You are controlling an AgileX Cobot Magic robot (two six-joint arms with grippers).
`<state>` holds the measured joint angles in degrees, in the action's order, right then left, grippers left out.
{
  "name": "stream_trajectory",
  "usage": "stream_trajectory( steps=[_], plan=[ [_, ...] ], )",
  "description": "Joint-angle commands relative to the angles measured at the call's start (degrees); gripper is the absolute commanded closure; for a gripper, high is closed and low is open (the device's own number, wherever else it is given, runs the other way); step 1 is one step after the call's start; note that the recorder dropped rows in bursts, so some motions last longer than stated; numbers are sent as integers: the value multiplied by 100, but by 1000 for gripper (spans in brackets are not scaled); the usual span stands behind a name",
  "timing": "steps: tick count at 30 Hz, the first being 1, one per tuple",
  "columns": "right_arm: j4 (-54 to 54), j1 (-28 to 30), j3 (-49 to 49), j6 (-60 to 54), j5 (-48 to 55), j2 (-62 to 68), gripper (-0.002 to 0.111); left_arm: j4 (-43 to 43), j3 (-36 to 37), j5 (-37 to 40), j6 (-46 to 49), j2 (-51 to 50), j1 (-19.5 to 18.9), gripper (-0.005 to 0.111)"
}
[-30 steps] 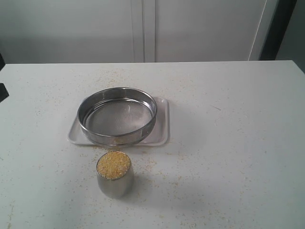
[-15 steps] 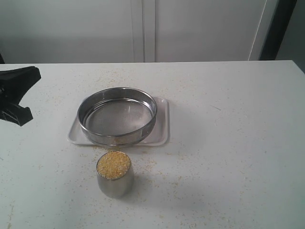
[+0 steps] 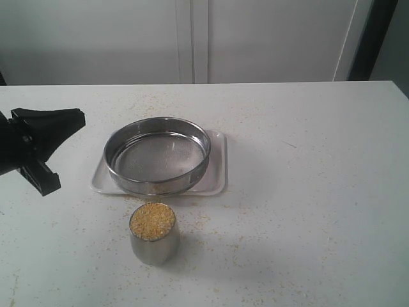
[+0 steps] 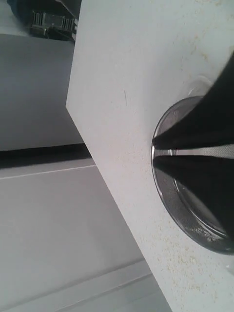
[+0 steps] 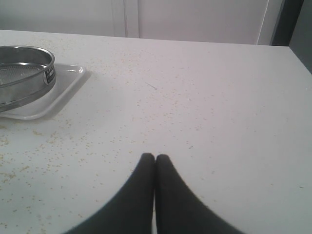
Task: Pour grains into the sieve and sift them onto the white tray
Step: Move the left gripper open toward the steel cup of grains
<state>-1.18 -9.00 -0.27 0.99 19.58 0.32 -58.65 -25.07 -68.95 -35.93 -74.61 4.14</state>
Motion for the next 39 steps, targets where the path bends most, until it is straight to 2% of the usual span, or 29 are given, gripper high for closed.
stream_trajectory(
  steps=[1, 6, 7, 8, 9, 11, 14, 17, 22, 39],
  plan=[
    [22, 49, 27, 32, -40, -32, 108, -188, -193, -101, 18, -109, 348, 74],
    [22, 49, 27, 32, -40, -32, 108, 48, -305, -101, -22, -347, 756, 39],
    [22, 49, 27, 32, -40, -32, 108, 250, -305, -101, -31, -434, 895, 23],
    [22, 49, 27, 32, -40, -32, 108, 309, -305, -101, -31, -467, 940, 17],
    [22, 49, 27, 32, -40, -32, 108, 383, -305, -101, -31, -498, 1037, 7],
    [22, 49, 27, 32, -40, -32, 108, 383, -305, -101, -98, -498, 1153, 3],
    [22, 49, 27, 32, -40, -32, 108, 383, -305, -101, -187, -498, 1287, 3],
    [22, 49, 27, 32, -40, -32, 108, 362, -305, -101, -384, -511, 1585, 5],
    [22, 49, 27, 32, -40, -32, 108, 489, -305, -42, -372, -1021, 1996, 7],
    [22, 49, 27, 32, -40, -32, 108, 268, -294, -101, 272, -1968, 1996, 7]
  ],
)
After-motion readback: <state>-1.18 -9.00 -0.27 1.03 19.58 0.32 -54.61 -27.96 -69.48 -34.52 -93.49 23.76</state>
